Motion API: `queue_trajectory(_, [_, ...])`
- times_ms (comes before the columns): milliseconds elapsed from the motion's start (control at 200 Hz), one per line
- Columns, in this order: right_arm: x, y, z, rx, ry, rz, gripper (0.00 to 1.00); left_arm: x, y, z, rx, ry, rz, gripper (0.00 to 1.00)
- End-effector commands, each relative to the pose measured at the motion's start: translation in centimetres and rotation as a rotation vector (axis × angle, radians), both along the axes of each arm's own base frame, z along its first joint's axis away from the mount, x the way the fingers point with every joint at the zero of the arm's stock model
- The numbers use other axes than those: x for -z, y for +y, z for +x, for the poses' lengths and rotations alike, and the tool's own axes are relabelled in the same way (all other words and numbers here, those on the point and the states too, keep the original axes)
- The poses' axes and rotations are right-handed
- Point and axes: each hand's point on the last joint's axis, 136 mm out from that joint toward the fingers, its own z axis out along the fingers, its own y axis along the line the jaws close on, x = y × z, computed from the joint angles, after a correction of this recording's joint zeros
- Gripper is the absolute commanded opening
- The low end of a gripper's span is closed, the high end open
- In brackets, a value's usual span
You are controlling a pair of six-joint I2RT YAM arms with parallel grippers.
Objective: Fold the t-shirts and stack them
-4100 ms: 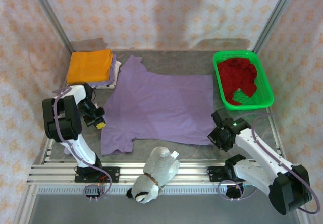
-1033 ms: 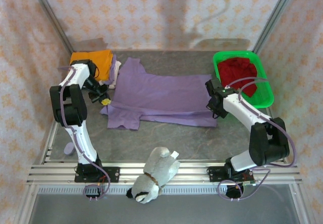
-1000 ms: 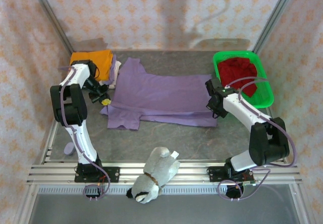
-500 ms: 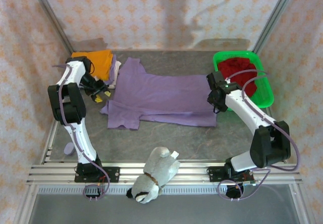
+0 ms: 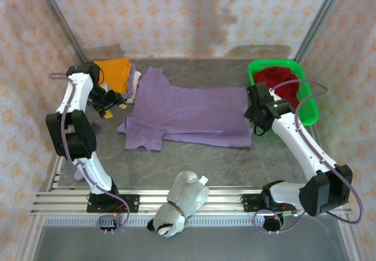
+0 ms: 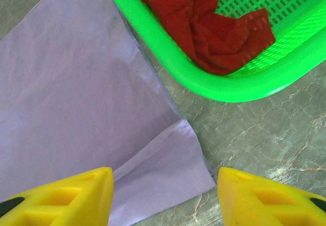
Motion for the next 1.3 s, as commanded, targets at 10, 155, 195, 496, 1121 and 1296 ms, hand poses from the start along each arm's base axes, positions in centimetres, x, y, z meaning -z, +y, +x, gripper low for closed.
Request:
queue_trajectory(10, [-0.5,1.3,-1.0,-0.027,0.01,0.026,0.56,0.2,0.2,-2.8,0.018,0.036,0.018,0.65])
queue_trajectory(155, [-0.1,3.1,-1.5,-0.055,0.02,0.065,0.56,0.5,-0.4,-4.7,0.023,0.044,0.012,0.65])
queue_trajectory(195, [0.1,3.5,-1.7,-0.061,0.024,0.073,0.56,0.7,-0.6,-5.2,0.023,0.046,0.009,0.66])
queue_trajectory(496, [0.3,5.6,-2.8,-0.094,0.033,0.121,0.56,1.7,-1.7,-8.3,0.009,0.044,-0.01,0.66])
queue_trajectory(1121, [4.2,15.7,-4.7,-0.203,0.113,0.334,0.56,7.0,-3.5,-12.4,-0.015,0.135,-0.076,0.65])
queue_trajectory(1296, [7.1,21.2,-4.5,-0.278,0.187,0.427,0.56,9.1,-3.9,-13.1,-0.044,0.158,-0.079,0.61])
